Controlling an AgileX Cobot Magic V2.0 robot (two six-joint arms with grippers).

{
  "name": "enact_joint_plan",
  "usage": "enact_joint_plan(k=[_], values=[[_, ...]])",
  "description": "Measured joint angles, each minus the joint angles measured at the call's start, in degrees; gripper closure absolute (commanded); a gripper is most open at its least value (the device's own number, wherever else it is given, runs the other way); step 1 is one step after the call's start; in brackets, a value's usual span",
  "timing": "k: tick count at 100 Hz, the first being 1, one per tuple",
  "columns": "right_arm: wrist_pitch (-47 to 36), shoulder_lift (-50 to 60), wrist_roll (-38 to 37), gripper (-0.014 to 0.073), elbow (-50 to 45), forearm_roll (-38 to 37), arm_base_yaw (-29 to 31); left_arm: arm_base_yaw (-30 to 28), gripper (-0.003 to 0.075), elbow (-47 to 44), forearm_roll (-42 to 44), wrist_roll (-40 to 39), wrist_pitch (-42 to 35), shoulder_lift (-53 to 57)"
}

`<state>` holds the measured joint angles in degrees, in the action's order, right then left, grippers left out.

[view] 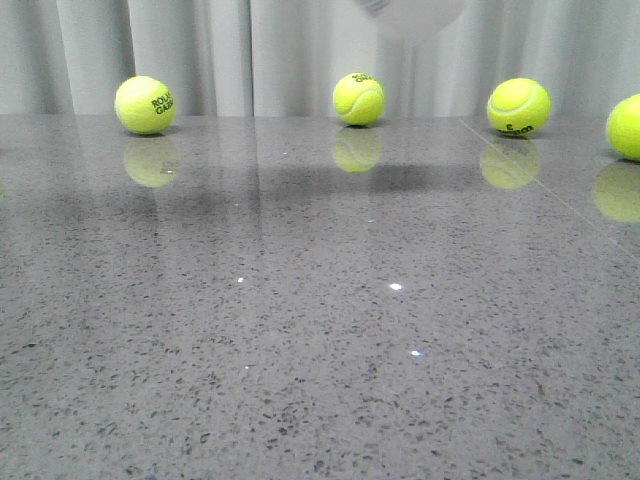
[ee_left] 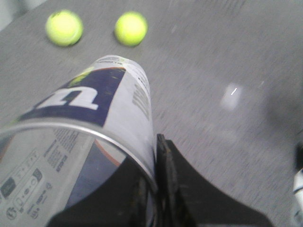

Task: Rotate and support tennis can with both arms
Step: 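Lift and rotate the can upright with the left gripper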

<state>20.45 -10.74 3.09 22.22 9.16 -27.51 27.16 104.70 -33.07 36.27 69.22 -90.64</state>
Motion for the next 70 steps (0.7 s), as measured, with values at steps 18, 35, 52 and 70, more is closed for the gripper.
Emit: enact_joint_plan(k=[18,35,52,70], values=[[0.0,0.0,0.0,0.0654,0.0,0.0,0.0,8.8,0.0739,2.1,19.6,-7.7,3.2,0.0],[0.0,0.0,0.0,0.0654,0.0,0.0,0.0,13.6,0.0738,2.2,26.3,-9.6,3.4,-0.2],[0.0,0.0,0.0,0.0654,0.0,0.0,0.0,14.0,0.0738,2.5,28.6,-10.2,3.4,-2.4],[0.0,0.0,0.0,0.0654,0.0,0.0,0.0,14.0,0.0726,2.5,29.5,-10.2,3.4,-5.8]])
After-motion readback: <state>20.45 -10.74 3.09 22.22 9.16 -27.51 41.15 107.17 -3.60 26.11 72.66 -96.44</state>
